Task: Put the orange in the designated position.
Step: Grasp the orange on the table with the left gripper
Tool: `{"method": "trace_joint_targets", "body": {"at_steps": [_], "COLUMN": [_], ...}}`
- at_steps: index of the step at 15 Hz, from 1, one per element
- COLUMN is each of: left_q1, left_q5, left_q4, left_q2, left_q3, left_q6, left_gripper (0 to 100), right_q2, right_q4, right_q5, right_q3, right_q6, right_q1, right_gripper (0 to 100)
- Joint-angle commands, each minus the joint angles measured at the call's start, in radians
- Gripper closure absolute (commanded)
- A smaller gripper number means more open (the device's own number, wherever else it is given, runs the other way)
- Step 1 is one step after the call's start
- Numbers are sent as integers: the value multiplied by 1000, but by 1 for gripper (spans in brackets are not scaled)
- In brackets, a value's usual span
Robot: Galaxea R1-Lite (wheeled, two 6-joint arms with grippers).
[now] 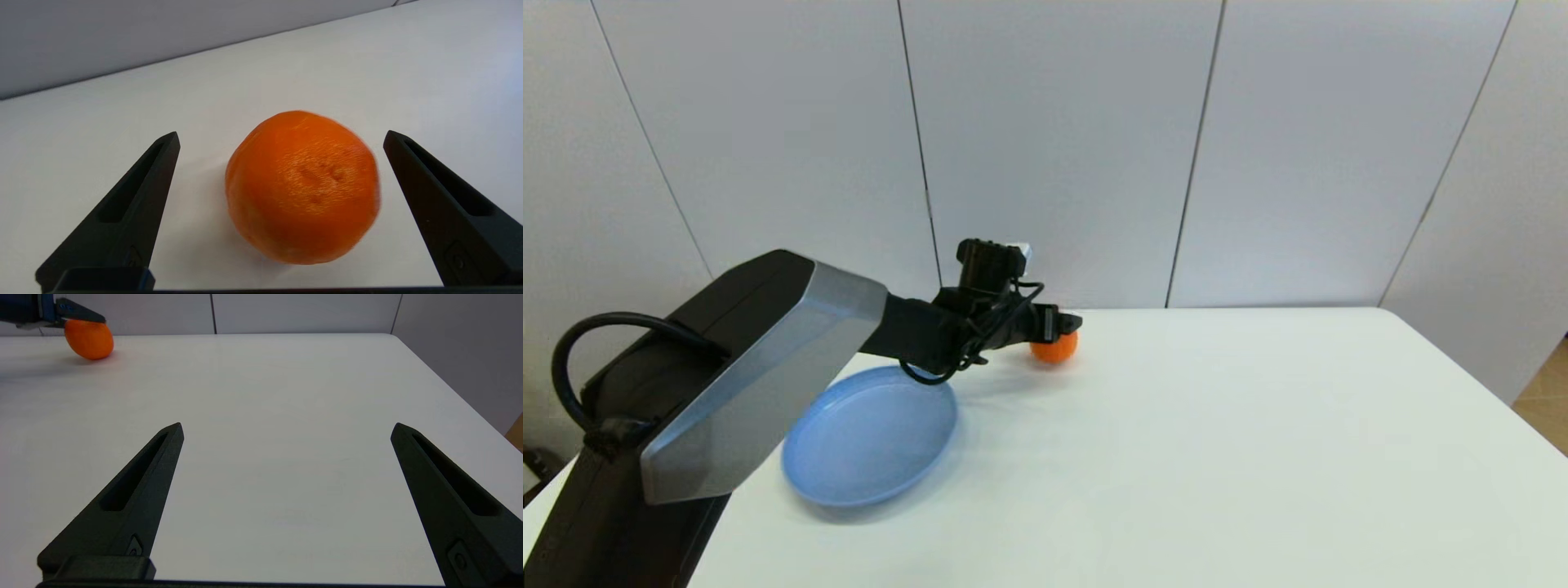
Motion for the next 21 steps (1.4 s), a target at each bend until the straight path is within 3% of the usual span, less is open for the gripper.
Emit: {"method": "trace_joint_targets", "body": {"at_steps": [1, 14, 15, 21], "left_q1": [0, -13, -13, -17], "left_q5": [0, 1, 0, 38], "left_q4": [-2, -6, 2, 44], "left_q2": [19, 51, 51, 19], "left_q3": [-1, -12, -14, -14], "left_q6": [-1, 3, 9, 8], "left_gripper": [0, 0, 100, 100], "right_q2": [1, 1, 1, 1], "right_q4": [0, 0, -2, 0], "right_q5": [0, 0, 0, 0], "right_q3": [0, 0, 0, 0], "right_q6": [0, 0, 0, 0], "right_q1": [0, 0, 0, 0], "right_gripper": [0, 0, 0, 0]}}
